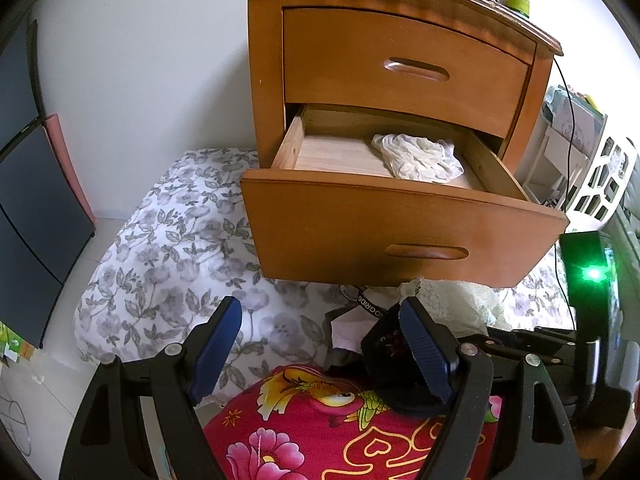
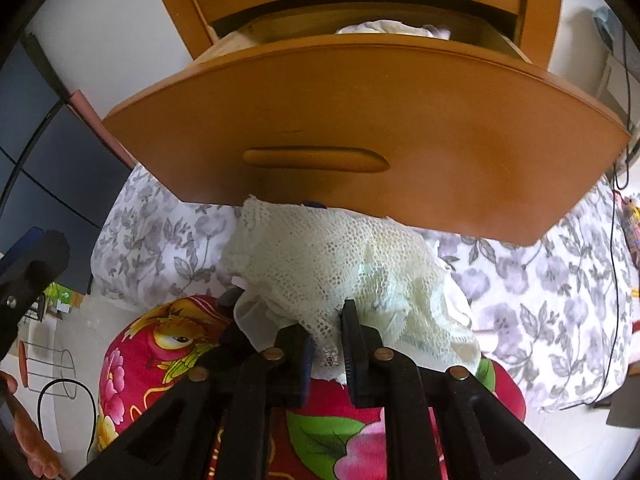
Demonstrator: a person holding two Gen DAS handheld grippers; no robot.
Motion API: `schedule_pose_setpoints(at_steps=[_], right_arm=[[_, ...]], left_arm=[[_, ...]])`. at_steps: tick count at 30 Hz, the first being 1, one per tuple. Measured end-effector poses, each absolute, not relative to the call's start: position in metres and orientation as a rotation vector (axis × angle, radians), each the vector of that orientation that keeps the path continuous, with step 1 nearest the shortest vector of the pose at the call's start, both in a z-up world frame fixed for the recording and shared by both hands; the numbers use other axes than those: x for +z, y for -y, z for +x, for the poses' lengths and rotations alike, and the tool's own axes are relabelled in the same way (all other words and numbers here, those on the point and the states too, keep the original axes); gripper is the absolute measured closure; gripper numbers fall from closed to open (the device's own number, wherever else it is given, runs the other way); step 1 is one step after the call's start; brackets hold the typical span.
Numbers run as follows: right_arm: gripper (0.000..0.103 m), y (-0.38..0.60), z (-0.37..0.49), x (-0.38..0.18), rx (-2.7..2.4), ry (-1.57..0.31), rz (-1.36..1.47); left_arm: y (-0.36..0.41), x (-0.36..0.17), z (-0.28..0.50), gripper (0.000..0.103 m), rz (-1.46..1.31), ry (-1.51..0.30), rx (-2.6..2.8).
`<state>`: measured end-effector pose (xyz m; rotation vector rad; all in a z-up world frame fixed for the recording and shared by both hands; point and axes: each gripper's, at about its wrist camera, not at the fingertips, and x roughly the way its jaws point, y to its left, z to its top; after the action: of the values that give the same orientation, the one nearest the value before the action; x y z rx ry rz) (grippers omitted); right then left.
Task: Take underwear out of drawer
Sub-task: 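Lower the lace cloth onto the bedsheet beside the navy sock and open the right gripper, then reach the left gripper into the open drawer toward the white cloth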
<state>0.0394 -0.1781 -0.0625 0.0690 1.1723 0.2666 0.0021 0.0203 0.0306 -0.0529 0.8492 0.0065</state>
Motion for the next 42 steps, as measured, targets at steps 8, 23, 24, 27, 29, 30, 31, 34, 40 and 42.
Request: schedule_pose_setpoints(at_steps=[8,23,24,27,29,30,31,34,40,42], right_arm=[[0.067,0.189,0.024,-0.037,0.237,-1.098,0.087],[0.048,0.204,-0.011,0.026,0.183,-0.922,0.083],[0.046,0.205,-0.012,0.028,0.172,-0.915,0.078],[0.034,0.214,-0.015,0.037,0.127,-0.887,0.079],[0.031,0.219,-0.016,0.042,0.103,-0.868,0.096],[0.029,0.222,-0.017,0.043,0.094,-0.862,0.101],[0.028,0.225,-0.017,0.045,0.083,-0.857,0.104],[0.023,0.230,-0.017,0.046,0.078,-0.851,0.119],[0.009,0.234,-0.016,0.045,0.071,-0.845,0.130],[0.008,0.235,-0.016,0.044,0.068,-0.845,0.130]], left_arm=[[-0.017,0.033,0.001,0.021,-0.042,-0.838,-0.006],[-0.012,0.051,-0.010,0.021,-0.031,-0.789,-0.016],[-0.012,0.053,-0.011,0.021,-0.030,-0.785,-0.014],[-0.012,0.056,-0.012,0.021,-0.033,-0.778,-0.008],[-0.013,0.057,-0.013,0.021,-0.036,-0.776,-0.006],[-0.013,0.058,-0.013,0.021,-0.039,-0.775,-0.006],[-0.013,0.058,-0.013,0.021,-0.039,-0.773,-0.004],[-0.012,0.059,-0.013,0.021,-0.039,-0.769,-0.002],[-0.013,0.060,-0.014,0.021,-0.045,-0.755,0.006],[-0.013,0.060,-0.014,0.021,-0.047,-0.750,0.010]])
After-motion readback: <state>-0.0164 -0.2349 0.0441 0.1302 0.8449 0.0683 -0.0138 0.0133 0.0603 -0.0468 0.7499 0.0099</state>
